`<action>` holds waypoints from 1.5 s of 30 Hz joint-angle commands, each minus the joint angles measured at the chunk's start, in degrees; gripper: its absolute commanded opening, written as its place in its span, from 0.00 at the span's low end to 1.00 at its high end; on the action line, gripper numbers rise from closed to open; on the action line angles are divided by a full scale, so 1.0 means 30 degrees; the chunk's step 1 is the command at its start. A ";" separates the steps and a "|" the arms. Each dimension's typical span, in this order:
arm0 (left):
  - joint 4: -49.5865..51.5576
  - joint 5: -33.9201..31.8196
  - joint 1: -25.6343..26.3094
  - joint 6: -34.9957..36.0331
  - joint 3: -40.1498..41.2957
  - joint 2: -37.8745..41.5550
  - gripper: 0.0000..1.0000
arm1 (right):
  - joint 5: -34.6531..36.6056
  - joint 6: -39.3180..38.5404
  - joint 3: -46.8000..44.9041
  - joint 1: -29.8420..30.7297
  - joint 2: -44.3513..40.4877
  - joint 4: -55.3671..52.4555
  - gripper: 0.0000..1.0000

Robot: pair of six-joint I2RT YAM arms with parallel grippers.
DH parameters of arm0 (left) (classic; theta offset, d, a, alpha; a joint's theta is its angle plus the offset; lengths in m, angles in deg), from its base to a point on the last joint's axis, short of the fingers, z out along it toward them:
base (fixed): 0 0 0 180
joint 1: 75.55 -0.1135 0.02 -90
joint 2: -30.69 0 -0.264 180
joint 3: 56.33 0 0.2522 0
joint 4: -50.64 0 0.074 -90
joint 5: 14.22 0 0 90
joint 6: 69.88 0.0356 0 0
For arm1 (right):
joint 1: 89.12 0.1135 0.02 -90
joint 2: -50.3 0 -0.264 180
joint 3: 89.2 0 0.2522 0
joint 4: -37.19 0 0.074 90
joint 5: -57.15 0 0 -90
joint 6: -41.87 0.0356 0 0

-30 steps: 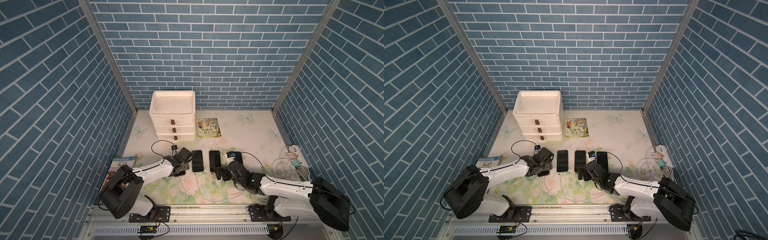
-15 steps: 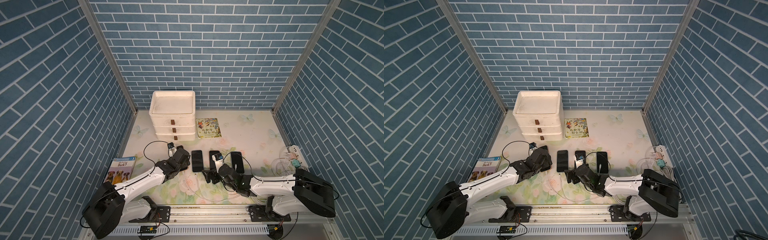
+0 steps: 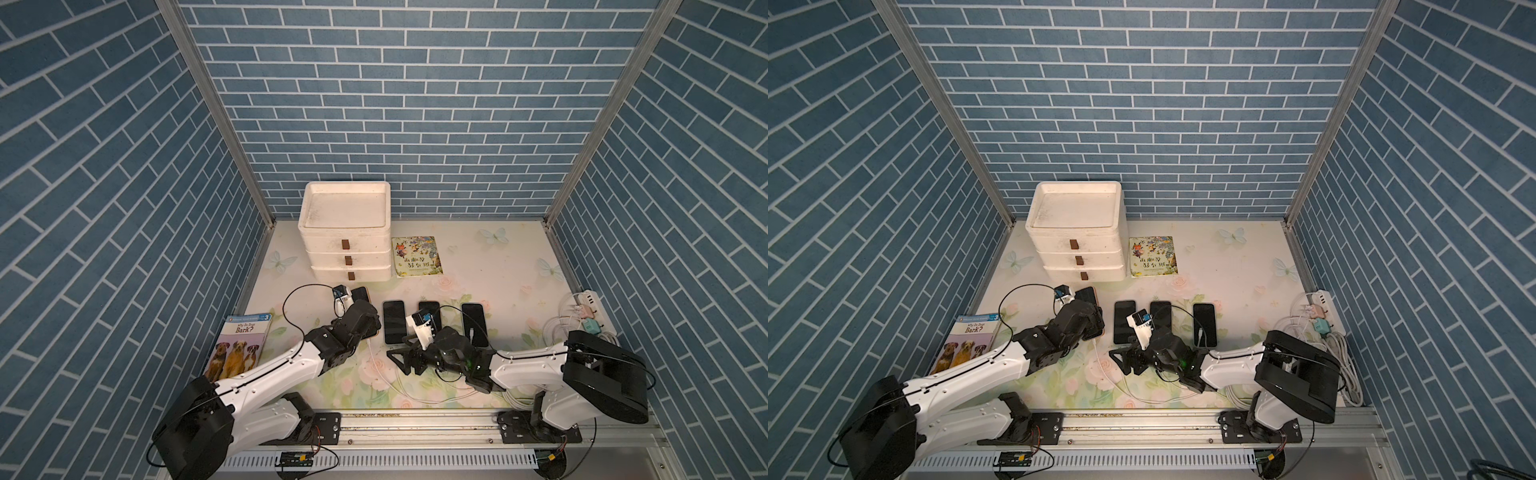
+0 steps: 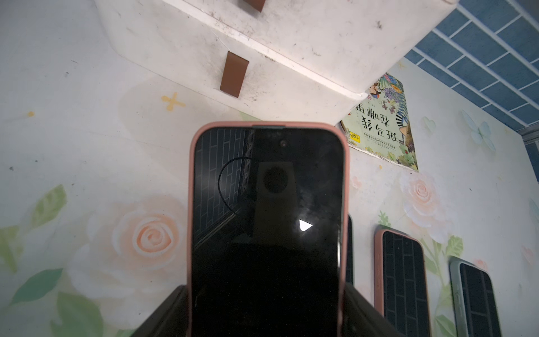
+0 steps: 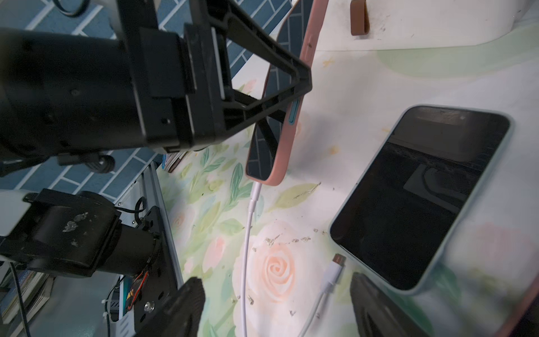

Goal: Unplug the charging cable from the phone
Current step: Pick up the phone at the center of the board, then remove the charging cable from the phone.

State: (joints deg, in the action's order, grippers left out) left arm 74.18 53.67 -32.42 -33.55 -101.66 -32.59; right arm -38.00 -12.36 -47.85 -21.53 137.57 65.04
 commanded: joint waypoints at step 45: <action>-0.1228 -0.1504 0.0820 -0.0402 0.0616 0.1771 0.00 | -0.1890 -0.0819 0.3973 0.0841 0.5188 0.0309 0.24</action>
State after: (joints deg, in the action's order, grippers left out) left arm 72.58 50.33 -30.52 -34.95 -100.16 -28.31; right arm -43.40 -13.89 -37.49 -19.37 152.10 65.04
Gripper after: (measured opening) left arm 0.799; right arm 0.247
